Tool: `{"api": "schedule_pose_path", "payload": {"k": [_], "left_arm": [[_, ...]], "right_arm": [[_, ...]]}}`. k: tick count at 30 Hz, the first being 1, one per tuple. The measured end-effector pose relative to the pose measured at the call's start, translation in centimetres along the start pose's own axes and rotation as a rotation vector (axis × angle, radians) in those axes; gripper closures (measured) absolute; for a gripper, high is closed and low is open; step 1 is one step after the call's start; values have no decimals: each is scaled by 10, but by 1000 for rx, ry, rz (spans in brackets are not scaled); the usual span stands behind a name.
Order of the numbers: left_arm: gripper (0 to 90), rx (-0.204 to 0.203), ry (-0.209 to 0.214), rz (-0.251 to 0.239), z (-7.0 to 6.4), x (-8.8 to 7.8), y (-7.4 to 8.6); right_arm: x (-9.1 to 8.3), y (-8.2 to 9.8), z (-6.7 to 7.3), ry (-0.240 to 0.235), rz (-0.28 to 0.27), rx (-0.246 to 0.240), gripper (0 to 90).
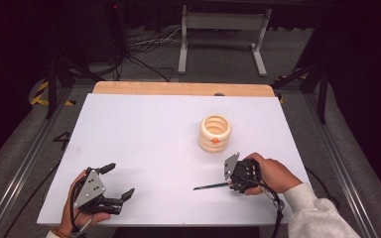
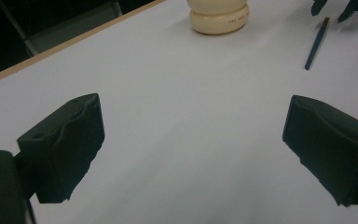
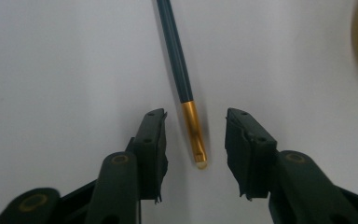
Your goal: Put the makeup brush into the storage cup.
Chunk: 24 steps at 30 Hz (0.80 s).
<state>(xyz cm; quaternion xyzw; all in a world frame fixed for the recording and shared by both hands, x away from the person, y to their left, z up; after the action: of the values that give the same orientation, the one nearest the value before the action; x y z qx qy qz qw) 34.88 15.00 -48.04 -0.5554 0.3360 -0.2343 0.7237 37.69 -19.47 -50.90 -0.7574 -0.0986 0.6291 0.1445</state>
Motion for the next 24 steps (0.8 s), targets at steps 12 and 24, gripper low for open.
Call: {"api": "schedule_pose_path", "payload": {"k": [12,24], "left_arm": [[73,8,20,14,-5,1,2],[67,93,-5,36,-11,7,3]], "right_arm": [[11,-3,2,-78,35,-34,796],[10,-2,2,-111,31,51,841]]}}
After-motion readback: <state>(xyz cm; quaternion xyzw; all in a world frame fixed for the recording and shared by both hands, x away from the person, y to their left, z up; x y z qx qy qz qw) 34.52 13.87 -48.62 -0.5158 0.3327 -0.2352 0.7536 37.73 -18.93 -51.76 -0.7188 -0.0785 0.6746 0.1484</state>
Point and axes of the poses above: each handheld gripper's, and its own axes: x roughly forward along the jaws, y roughly out of its underside, z roughly to its left, the point moved 10 cm from there along x, roughly forward along the jaws, and after that the axes turned 10 degrees about -z, right-handed, at the moved point
